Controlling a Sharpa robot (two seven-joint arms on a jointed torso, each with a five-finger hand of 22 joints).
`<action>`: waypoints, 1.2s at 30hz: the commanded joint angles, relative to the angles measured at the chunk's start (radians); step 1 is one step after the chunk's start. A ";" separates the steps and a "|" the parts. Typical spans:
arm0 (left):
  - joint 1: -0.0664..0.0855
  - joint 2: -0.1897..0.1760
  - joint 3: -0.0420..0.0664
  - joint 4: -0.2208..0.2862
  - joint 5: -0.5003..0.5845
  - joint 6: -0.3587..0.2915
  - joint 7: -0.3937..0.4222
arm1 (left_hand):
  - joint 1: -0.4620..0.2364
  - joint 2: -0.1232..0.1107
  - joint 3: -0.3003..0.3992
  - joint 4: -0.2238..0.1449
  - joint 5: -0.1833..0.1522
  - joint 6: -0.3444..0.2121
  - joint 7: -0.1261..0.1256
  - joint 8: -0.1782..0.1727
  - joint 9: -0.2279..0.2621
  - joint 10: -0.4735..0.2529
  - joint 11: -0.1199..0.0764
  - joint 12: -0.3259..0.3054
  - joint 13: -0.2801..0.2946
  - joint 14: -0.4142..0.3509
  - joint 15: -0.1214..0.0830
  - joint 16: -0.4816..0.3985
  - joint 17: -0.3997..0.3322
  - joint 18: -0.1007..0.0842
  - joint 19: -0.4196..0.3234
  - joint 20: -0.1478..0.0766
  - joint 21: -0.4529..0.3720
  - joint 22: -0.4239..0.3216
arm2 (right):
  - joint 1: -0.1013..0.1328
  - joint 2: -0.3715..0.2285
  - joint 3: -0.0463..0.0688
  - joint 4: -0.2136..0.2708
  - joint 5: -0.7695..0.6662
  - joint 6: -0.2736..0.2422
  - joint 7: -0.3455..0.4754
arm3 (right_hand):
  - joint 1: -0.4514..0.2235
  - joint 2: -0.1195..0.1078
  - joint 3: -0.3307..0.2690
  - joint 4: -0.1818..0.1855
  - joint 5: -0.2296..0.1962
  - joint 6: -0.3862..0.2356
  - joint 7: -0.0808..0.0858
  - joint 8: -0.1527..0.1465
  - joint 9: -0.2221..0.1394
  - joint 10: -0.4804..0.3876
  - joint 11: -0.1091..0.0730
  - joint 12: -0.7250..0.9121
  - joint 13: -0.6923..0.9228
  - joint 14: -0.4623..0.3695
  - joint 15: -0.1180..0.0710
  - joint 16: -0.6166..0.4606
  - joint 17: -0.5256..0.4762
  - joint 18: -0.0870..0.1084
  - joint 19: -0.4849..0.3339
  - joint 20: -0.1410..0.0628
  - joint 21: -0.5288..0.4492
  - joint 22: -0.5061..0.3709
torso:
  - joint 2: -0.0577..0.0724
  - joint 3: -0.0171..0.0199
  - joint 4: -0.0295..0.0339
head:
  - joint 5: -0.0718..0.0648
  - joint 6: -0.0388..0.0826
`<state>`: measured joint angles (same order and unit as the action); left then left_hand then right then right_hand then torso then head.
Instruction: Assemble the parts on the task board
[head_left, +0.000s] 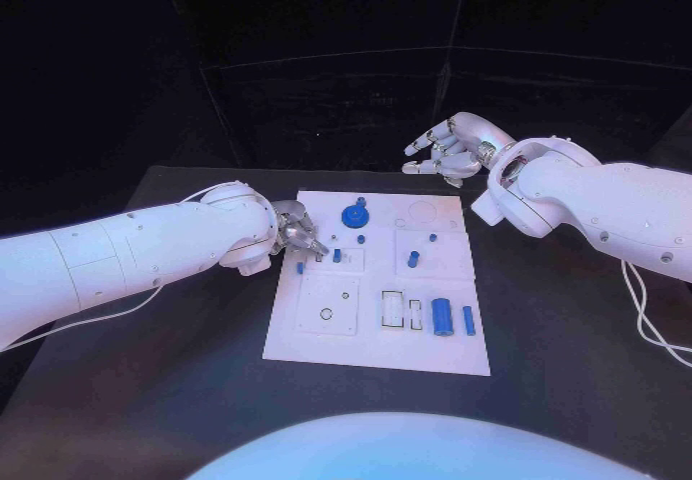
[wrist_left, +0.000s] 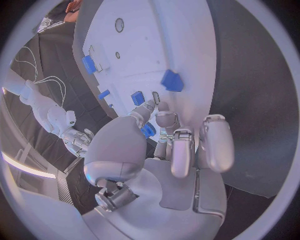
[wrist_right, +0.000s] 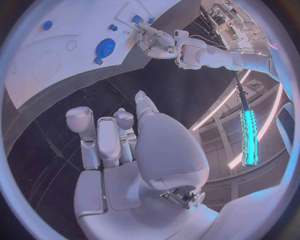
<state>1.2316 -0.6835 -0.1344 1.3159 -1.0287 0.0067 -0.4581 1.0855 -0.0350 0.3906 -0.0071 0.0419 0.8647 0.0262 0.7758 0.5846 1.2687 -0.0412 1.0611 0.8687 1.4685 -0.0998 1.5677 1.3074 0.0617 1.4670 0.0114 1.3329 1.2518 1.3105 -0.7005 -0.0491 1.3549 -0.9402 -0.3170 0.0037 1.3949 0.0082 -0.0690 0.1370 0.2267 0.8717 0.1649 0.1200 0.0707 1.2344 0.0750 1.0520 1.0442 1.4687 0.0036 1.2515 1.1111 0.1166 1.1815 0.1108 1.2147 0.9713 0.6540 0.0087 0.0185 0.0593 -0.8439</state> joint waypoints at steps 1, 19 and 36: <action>-0.001 -0.002 -0.001 0.000 -0.005 0.006 -0.014 | 0.003 0.012 -0.001 -0.004 0.006 -0.001 -0.004 0.000 0.000 0.000 -0.006 0.003 -0.002 0.102 -0.006 0.003 0.263 0.008 0.005 -0.009 0.001 -0.001 | 0.002 0.000 0.001 0.001 0.003 0.001 0.008 | 0.002 0.011 -0.007 0.001 0.003 -0.007 0.001 0.006 -0.001 -0.002 0.000 -0.002 -0.002 0.010 -0.006 -0.005 -0.001 0.008 0.005 -0.003 -0.004 -0.001 | 0.000 -0.0002 0.0006 | 0.000 0.000; -0.001 -0.010 -0.001 0.002 0.010 -0.025 0.020 | -0.024 -0.001 -0.038 0.013 0.005 -0.008 0.005 -0.007 -0.002 -0.006 0.001 -0.002 -0.011 0.102 -0.002 0.003 0.263 0.008 0.003 -0.007 -0.005 -0.006 | 0.002 0.000 0.001 0.000 0.003 0.001 0.009 | 0.002 0.011 -0.007 0.001 0.003 -0.007 0.001 0.006 -0.001 -0.002 0.000 -0.002 -0.002 0.010 -0.006 -0.005 -0.001 0.008 0.005 -0.003 -0.004 -0.001 | -0.001 0.0006 0.0003 | 0.001 0.000; 0.046 -0.147 0.001 0.076 0.105 -0.110 0.129 | -0.032 -0.061 -0.170 0.030 0.005 -0.075 0.049 -0.072 -0.047 -0.153 0.041 -0.165 -0.215 0.094 0.031 -0.014 0.236 0.043 -0.061 0.023 -0.155 -0.180 | 0.002 -0.006 0.001 -0.004 0.004 -0.001 0.011 | 0.002 0.011 -0.007 0.001 0.003 -0.007 0.001 0.006 -0.001 -0.002 0.000 -0.002 -0.002 0.010 -0.006 -0.005 -0.001 0.008 0.005 -0.003 -0.004 -0.001 | -0.002 0.0008 0.0007 | 0.004 0.006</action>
<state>1.2743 -0.8255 -0.1341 1.3819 -0.9584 -0.1082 -0.3700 1.0498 -0.0896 0.2240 0.0232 0.0472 0.7928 0.0733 0.7070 0.5391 1.1197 0.0000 0.8981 0.6546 1.4670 -0.0763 1.5561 1.3074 0.0925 1.4125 0.0369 1.1813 1.0757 1.3105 -0.7058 -0.0491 1.3508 -0.9392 -0.3172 0.0054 1.3948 0.0082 -0.0690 0.1370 0.2267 0.8717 0.1649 0.1200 0.0708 1.2344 0.0750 1.0520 1.0436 1.4687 0.0036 1.2515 1.1112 0.1166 1.1815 0.1108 1.2147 0.9716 0.6524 0.0092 0.0203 0.0626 -0.8386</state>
